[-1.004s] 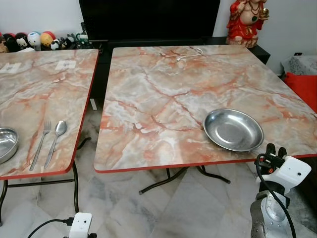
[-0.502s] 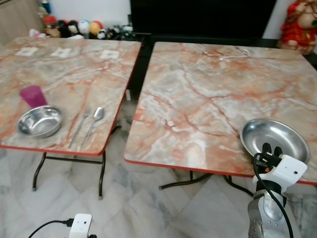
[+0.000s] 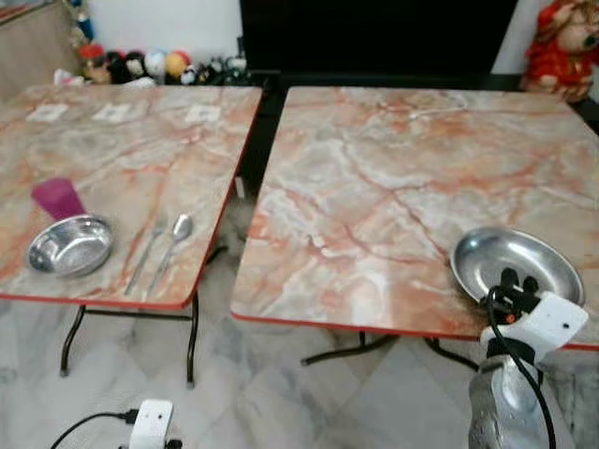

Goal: Setting the table

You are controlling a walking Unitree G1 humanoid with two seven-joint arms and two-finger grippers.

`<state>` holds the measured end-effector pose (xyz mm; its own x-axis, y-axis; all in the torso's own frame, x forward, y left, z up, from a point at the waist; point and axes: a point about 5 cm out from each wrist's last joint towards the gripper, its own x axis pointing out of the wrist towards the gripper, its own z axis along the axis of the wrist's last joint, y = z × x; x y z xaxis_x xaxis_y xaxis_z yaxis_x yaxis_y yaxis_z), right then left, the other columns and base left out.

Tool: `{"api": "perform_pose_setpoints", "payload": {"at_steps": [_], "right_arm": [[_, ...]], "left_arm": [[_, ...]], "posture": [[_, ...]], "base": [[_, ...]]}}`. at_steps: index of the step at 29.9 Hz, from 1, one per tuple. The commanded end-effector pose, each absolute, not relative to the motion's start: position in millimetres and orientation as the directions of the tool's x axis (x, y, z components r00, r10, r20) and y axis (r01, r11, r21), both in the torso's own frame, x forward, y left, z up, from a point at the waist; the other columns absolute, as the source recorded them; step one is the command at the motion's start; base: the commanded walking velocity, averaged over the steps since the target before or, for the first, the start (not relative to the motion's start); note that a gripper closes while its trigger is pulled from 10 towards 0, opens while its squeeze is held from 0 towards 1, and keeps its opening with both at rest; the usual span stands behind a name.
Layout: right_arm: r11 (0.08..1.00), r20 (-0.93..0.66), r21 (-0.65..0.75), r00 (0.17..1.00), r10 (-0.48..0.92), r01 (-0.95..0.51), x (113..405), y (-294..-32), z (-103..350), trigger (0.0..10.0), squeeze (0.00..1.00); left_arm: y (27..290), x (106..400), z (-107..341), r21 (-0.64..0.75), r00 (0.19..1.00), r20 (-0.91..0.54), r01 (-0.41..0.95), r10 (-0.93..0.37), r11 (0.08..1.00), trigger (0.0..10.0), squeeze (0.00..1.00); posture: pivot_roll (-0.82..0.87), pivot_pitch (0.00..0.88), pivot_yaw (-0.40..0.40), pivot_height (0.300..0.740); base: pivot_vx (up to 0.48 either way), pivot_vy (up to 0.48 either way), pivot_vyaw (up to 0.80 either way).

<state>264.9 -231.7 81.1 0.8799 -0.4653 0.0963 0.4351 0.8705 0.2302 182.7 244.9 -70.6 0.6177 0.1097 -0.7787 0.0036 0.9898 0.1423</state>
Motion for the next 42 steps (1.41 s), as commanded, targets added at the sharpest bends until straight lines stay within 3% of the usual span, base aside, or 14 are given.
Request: {"api": "perform_pose_setpoints", "payload": {"at_steps": [1, 42], "right_arm": [[0.873, 0.092, 0.240, 0.886, -0.455, 0.423, 266, -227, 82, 10.0, 0.00], [0.908, 0.100, 0.225, 0.919, -0.382, 0.353, 276, -210, 83, 10.0, 0.00]], "left_arm": [[249, 177, -72, 0.142, 0.602, -0.790, -0.006, 0.117, 0.990, 10.0, 0.00], [247, 179, -72, 0.128, 0.612, -0.783, -0.020, 0.113, 0.992, 10.0, 0.00]], "posture": [[0.09, 0.000, 0.001, 0.740], [0.11, 0.000, -0.010, 0.740]], "base": [[0.000, 0.480, 0.00], [0.000, 0.480, 0.00]]}}
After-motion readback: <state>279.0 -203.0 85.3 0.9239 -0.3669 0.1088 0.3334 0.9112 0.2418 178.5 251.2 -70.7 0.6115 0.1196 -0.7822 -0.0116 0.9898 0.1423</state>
